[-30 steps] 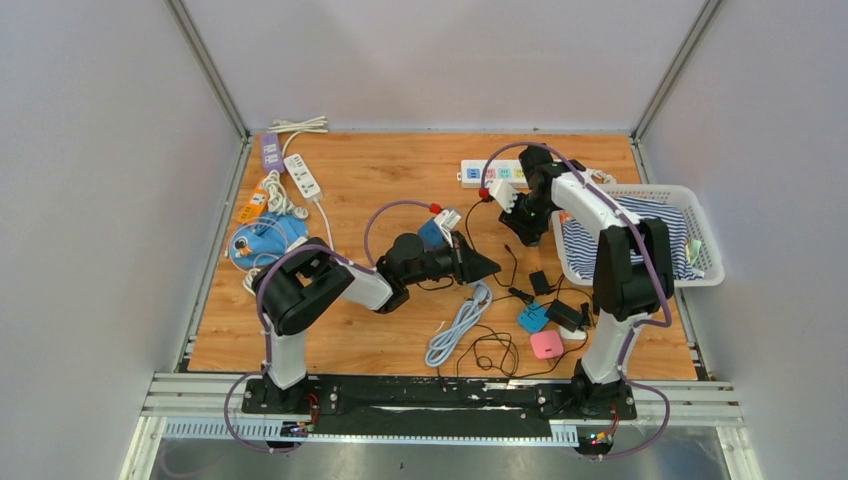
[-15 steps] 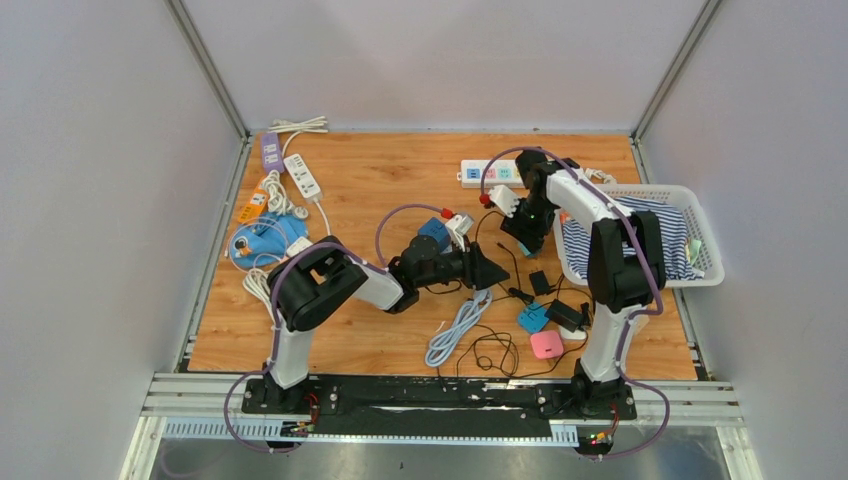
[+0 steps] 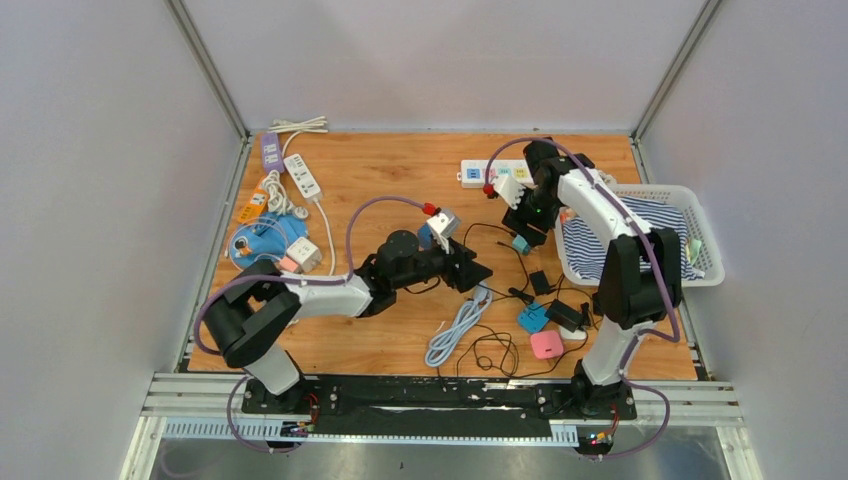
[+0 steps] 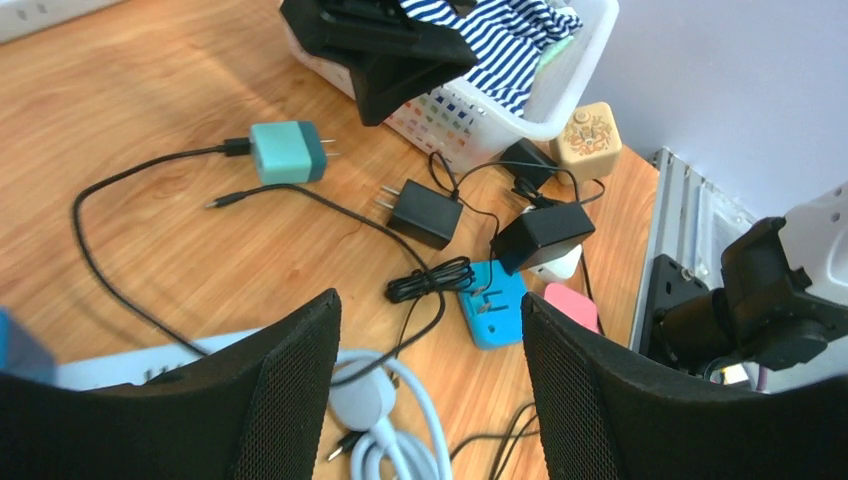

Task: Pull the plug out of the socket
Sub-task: Place the plug at the center of the board.

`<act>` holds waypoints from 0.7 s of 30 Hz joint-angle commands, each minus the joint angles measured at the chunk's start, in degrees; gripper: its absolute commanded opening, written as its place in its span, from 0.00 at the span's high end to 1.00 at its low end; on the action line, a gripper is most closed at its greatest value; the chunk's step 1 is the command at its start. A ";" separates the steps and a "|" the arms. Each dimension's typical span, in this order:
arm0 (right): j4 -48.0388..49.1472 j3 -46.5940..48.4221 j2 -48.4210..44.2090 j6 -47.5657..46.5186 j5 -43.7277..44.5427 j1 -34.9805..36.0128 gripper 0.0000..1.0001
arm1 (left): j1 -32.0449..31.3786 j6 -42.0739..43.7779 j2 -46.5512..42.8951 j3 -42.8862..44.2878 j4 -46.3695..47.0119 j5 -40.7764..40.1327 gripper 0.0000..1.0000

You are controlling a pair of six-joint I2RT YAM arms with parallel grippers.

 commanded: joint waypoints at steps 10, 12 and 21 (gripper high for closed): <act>1.47 0.51 -8.90 3.74 -33.50 -0.57 0.38 | 4.40 15.86 -21.10 -8.35 -5.92 -11.64 0.14; 3.05 -0.43 -8.52 4.71 -40.55 -0.22 0.38 | 5.50 17.62 -22.70 -8.07 -5.92 -13.44 0.05; 7.65 -0.08 -3.51 11.83 -55.22 1.54 0.41 | 12.56 20.84 -20.53 -7.70 -6.95 -12.11 0.00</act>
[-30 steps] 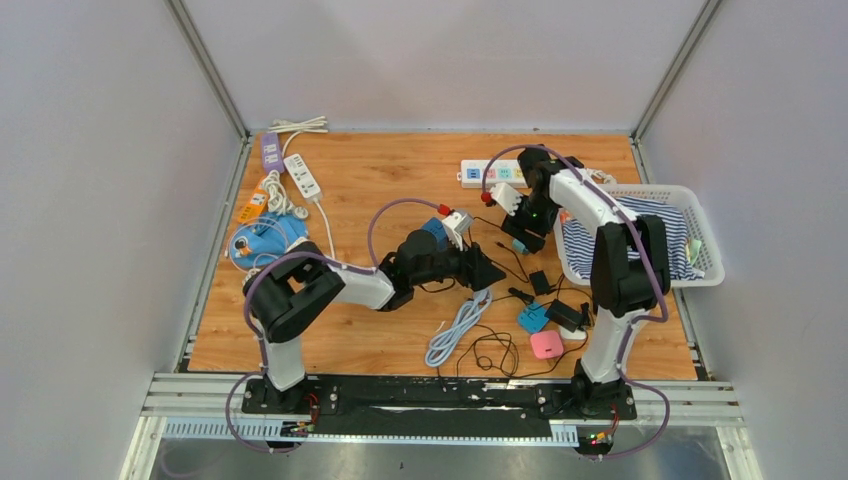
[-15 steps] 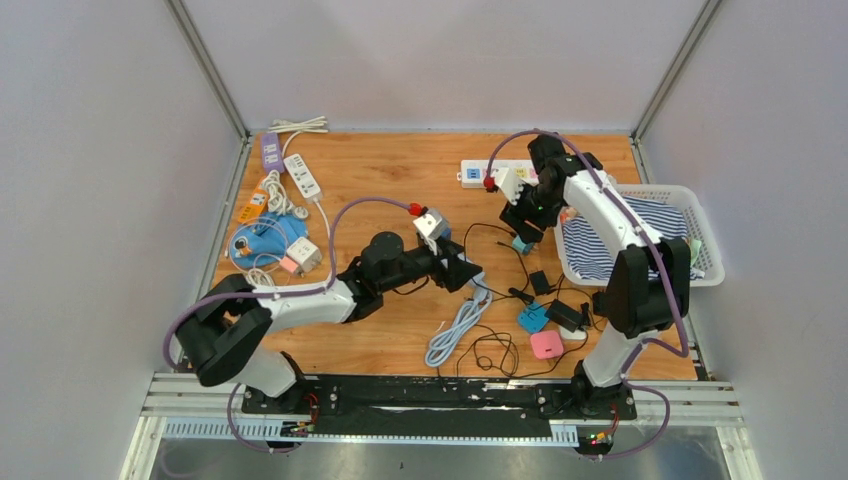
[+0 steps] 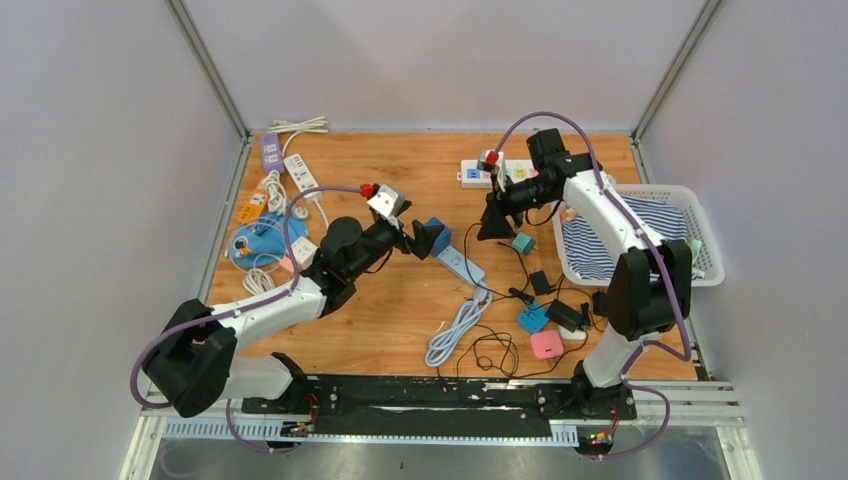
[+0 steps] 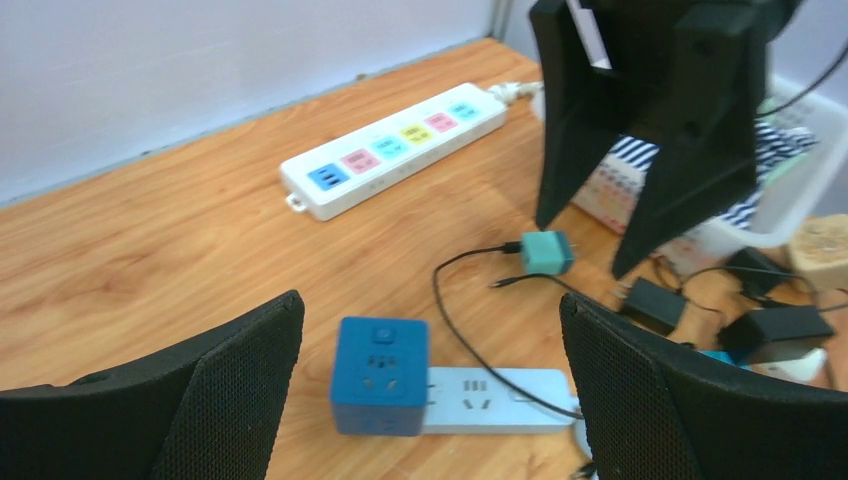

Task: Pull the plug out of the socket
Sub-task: Place the plug at the center of the board.

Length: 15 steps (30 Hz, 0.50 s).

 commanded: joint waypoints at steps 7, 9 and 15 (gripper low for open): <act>13.16 3.13 5.21 16.36 2.59 2.77 0.37 | 4.07 5.02 -2.70 -8.55 -1.84 -10.20 0.00; 13.24 6.80 6.90 17.88 5.63 4.26 0.36 | 5.40 4.26 -3.70 -9.99 -1.82 -11.21 0.00; 12.89 12.67 12.59 19.39 16.52 11.28 0.33 | 8.39 3.93 -3.55 -13.47 -1.81 -17.13 0.00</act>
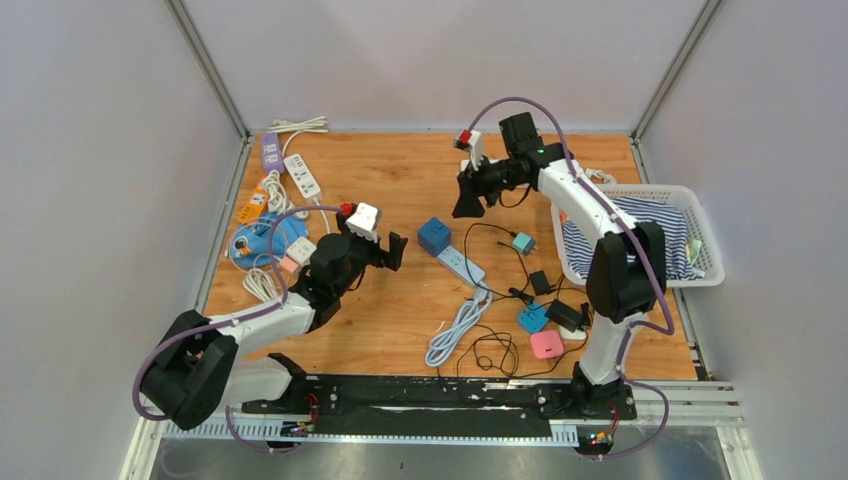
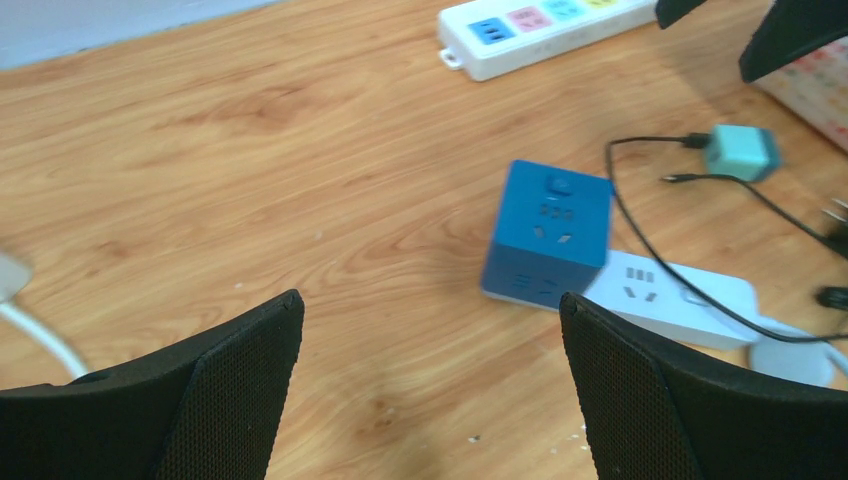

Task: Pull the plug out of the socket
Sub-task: Place the plug at the center of the board, then remove the plug from the socket.

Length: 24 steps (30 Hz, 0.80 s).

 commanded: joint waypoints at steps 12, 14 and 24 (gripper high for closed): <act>-2.92 7.83 9.30 5.08 22.50 12.82 0.00 | 2.06 0.89 2.12 -2.32 0.78 -9.12 0.00; -1.33 6.36 8.94 7.83 22.96 13.78 0.00 | 1.99 0.89 2.36 -2.16 0.73 -8.95 0.00; 2.67 3.49 10.30 14.40 37.62 18.67 0.00 | 1.99 1.07 2.64 -2.04 0.70 -8.50 0.00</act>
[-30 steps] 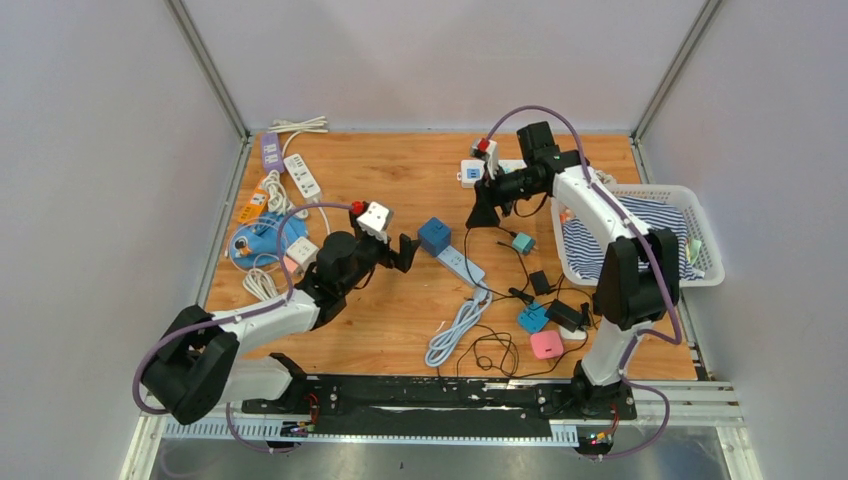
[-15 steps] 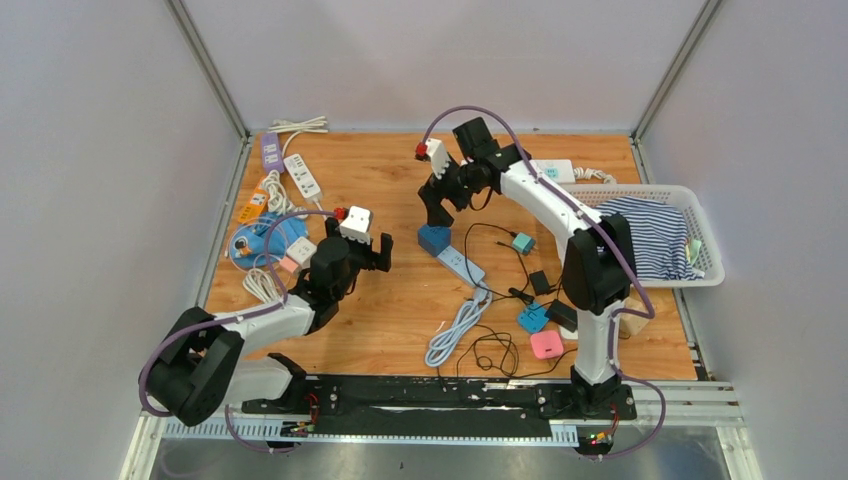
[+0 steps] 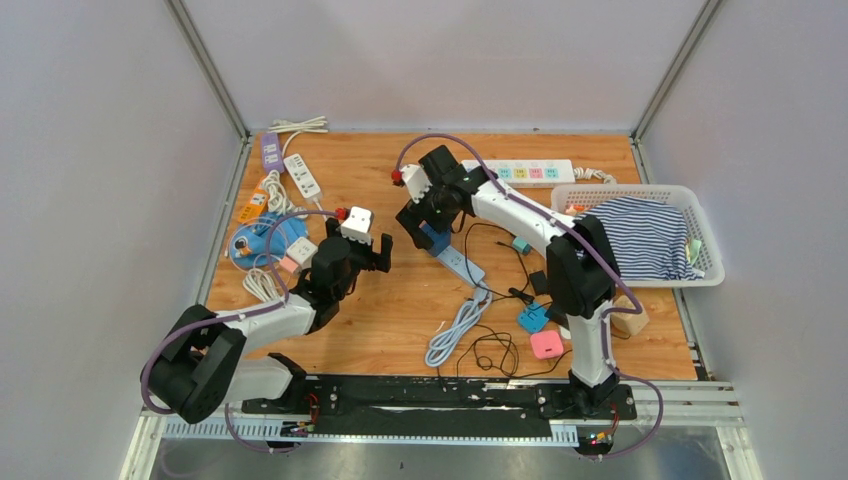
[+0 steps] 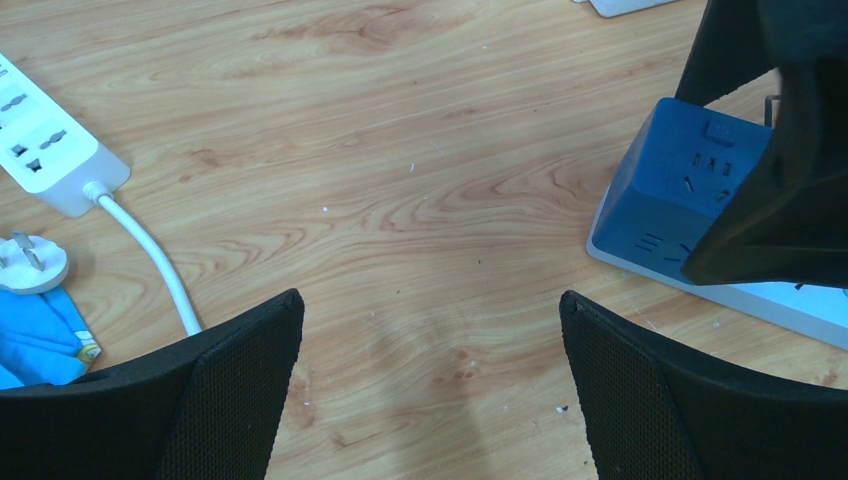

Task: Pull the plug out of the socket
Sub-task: Remove the plug from the socket.

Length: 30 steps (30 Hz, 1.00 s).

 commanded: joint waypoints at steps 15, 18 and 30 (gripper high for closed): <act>1.30 -0.49 4.36 2.84 8.99 1.93 0.08 | 0.40 0.63 0.50 0.30 1.24 -0.28 0.00; 1.08 -0.36 4.72 2.51 8.78 1.93 0.13 | 0.39 0.71 0.42 0.19 1.24 0.00 0.00; -0.77 2.16 4.25 2.48 5.33 0.97 0.90 | 0.44 -1.98 -2.74 -0.82 1.24 5.48 0.00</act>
